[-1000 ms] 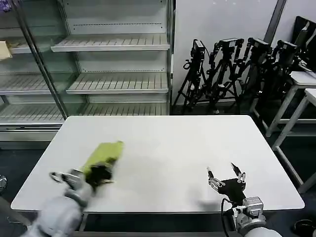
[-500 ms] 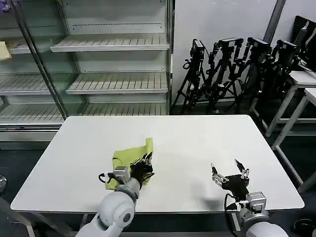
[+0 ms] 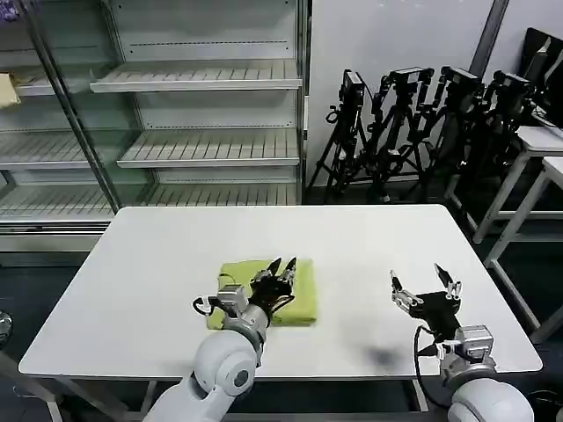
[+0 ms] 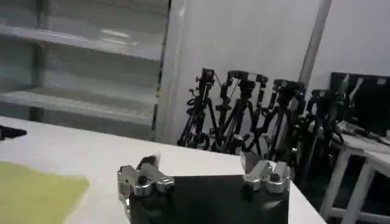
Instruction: Fold and organize the clothes.
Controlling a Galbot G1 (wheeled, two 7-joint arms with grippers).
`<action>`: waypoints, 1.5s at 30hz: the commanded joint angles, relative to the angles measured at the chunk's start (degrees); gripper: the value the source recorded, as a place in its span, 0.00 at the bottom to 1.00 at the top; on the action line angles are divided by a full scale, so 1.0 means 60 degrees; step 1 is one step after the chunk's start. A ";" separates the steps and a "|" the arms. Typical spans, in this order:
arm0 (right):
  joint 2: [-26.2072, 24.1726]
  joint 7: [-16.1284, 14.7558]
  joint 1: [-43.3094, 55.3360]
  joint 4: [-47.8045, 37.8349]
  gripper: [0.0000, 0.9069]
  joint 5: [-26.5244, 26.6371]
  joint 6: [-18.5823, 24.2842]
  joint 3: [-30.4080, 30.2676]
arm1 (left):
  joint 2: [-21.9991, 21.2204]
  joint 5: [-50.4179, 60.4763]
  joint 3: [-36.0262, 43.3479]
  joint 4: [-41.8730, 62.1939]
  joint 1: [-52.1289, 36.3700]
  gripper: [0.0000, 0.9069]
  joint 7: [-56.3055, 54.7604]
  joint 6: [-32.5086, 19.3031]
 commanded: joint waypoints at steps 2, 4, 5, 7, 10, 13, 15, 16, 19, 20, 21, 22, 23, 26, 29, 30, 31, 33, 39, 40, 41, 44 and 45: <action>0.0252 -0.0120 0.0689 -0.0354 1.00 -0.0138 0.0245 -0.0321 | 0.0355 0.0702 -0.1069 -0.0942 0.0095 1.00 0.0937 -0.0151; 0.0374 -0.0224 0.0927 -0.0557 1.00 -0.0474 0.0387 -0.0510 | 0.0551 0.1651 -0.1511 -0.0789 0.0153 1.00 0.1452 -0.0311; 0.0442 -0.0246 0.1078 -0.0689 1.00 -0.0577 0.0541 -0.0637 | 0.0703 0.2646 -0.1936 -0.0721 0.0314 1.00 0.2017 -0.0455; 0.0636 -0.0307 0.1351 -0.1044 1.00 -0.0932 0.0767 -0.0869 | 0.0962 0.3760 -0.2828 -0.0248 0.0814 1.00 0.3442 -0.1124; 0.0924 -0.0323 0.1735 -0.1556 1.00 -0.1376 0.1105 -0.1161 | 0.1071 0.5503 -0.3925 0.0318 0.1513 1.00 0.4694 -0.2177; 0.1120 -0.0358 0.1971 -0.2020 1.00 -0.1647 0.1214 -0.1325 | 0.1015 0.6247 -0.5012 0.0580 0.2261 1.00 0.5544 -0.3147; 0.1232 -0.0283 0.2195 -0.2396 1.00 -0.1636 0.1207 -0.1470 | 0.0956 0.5874 -0.5537 0.0502 0.2632 1.00 0.5636 -0.3177; 0.1268 -0.0271 0.2263 -0.2521 1.00 -0.1652 0.1229 -0.1491 | 0.0931 0.5804 -0.5662 0.0452 0.2691 1.00 0.5641 -0.3195; 0.1431 -0.0290 0.2615 -0.3302 1.00 -0.1739 0.1692 -0.1610 | 0.0855 0.5665 -0.6047 0.0360 0.3176 1.00 0.5745 -0.3338; 0.1456 -0.0308 0.2722 -0.3444 1.00 -0.1793 0.1718 -0.1637 | 0.0826 0.5654 -0.6098 0.0332 0.3284 1.00 0.5752 -0.3377; 0.1473 -0.0298 0.2802 -0.3557 1.00 -0.1788 0.1715 -0.1674 | 0.0795 0.5648 -0.6124 0.0300 0.3403 1.00 0.5784 -0.3409; 0.1496 -0.0296 0.2873 -0.3633 1.00 -0.1783 0.1713 -0.1701 | 0.0767 0.5652 -0.6193 0.0278 0.3489 1.00 0.5858 -0.3443; 0.1499 -0.0301 0.2920 -0.3682 1.00 -0.1787 0.1711 -0.1722 | 0.0739 0.5662 -0.6242 0.0269 0.3574 1.00 0.5960 -0.3460; 0.1513 -0.0317 0.3085 -0.3817 1.00 -0.1767 0.1690 -0.1792 | 0.0666 0.5699 -0.6362 0.0240 0.3774 1.00 0.6139 -0.3571; 0.1548 -0.0332 0.3202 -0.3949 1.00 -0.1756 0.1690 -0.1812 | 0.0611 0.5725 -0.6474 0.0219 0.3900 1.00 0.6322 -0.3638; 0.1558 -0.0344 0.3225 -0.3975 1.00 -0.1752 0.1691 -0.1821 | 0.0592 0.5728 -0.6499 0.0217 0.3924 1.00 0.6338 -0.3642; 0.1577 -0.0344 0.3242 -0.3988 1.00 -0.1744 0.1693 -0.1837 | 0.0576 0.5726 -0.6511 0.0203 0.3945 1.00 0.6348 -0.3635; 0.1610 -0.0358 0.3240 -0.3972 1.00 -0.1746 0.1693 -0.1877 | 0.0530 0.5768 -0.6539 0.0173 0.3985 1.00 0.6375 -0.3627; 0.1705 -0.0374 0.3262 -0.3940 1.00 -0.1759 0.1694 -0.1984 | 0.0407 0.5843 -0.6586 0.0006 0.4152 1.00 0.6451 -0.3612; 0.1712 -0.0367 0.3270 -0.3936 1.00 -0.1760 0.1696 -0.1998 | 0.0381 0.5861 -0.6598 -0.0002 0.4169 1.00 0.6459 -0.3615; 0.1719 -0.0325 0.3280 -0.3936 1.00 -0.1779 0.1666 -0.2022 | 0.0359 0.5868 -0.6618 -0.0008 0.4180 1.00 0.6473 -0.3611; 0.1734 -0.0305 0.3329 -0.3902 1.00 -0.1842 0.1436 -0.2073 | 0.0289 0.5928 -0.6685 -0.0023 0.4206 1.00 0.6518 -0.3608; 0.1746 -0.0303 0.3342 -0.3905 1.00 -0.1867 0.1403 -0.2080 | 0.0268 0.5932 -0.6690 -0.0031 0.4214 1.00 0.6524 -0.3607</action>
